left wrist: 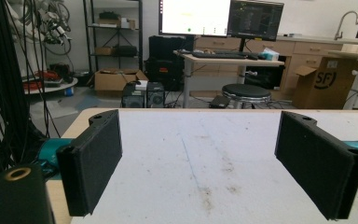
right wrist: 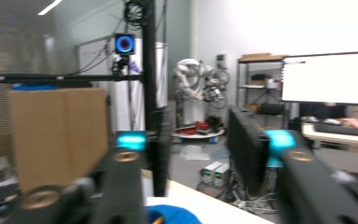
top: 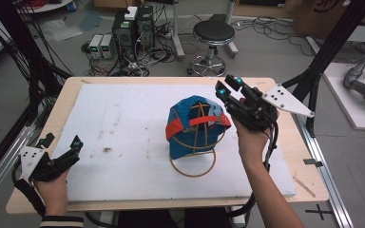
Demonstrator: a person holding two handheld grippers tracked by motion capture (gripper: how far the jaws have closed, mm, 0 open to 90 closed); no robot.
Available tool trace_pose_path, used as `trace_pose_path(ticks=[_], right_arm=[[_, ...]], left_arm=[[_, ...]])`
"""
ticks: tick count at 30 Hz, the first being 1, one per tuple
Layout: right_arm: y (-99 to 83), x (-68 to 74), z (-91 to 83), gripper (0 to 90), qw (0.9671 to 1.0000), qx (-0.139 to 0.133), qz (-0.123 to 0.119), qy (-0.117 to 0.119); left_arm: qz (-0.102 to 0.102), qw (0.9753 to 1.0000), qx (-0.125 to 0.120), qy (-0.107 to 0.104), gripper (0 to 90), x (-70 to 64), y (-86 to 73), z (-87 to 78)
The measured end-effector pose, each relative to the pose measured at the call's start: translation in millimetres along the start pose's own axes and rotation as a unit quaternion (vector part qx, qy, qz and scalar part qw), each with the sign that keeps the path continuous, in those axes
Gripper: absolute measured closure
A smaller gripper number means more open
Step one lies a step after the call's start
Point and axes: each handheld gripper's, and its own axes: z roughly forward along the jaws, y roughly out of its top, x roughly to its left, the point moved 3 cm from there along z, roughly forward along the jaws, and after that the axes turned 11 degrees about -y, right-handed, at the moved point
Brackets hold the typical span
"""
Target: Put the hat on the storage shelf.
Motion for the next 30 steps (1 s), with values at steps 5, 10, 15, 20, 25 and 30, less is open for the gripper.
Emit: trace_pose_path(ticks=[5,10,15,20,25,30], right_arm=[[0.5,-2.2,0.0,31.2,0.9993,-0.007,-0.006,-0.036],[0.7,-5.5,-1.4,20.5,0.9979,-0.014,-0.019,-0.061],[0.2,-11.0,-4.5,12.2,0.9955,-0.01,-0.028,-0.09],[3.5,-26.8,-13.0,4.5,0.9932,-0.01,-0.023,-0.113],[3.0,-38.9,-20.6,3.9,0.9919,-0.01,-0.018,-0.126],[-0.2,-54.3,-32.4,2.0,0.9902,-0.006,-0.019,-0.138]], left_arm=[[0.002,1.0,0.001,0.002,15.1,0.1,-0.3,0.0],[0.003,1.0,0.002,0.003,15.0,0.4,-0.4,-0.2],[0.003,1.0,0.001,0.004,14.9,0.5,-0.4,-0.4],[0.003,1.0,0.002,0.006,14.9,0.7,-0.4,-0.5],[0.004,1.0,0.001,0.006,14.9,0.6,-0.3,-0.7],[0.004,1.0,0.001,0.006,14.9,0.2,0.1,-1.1]])
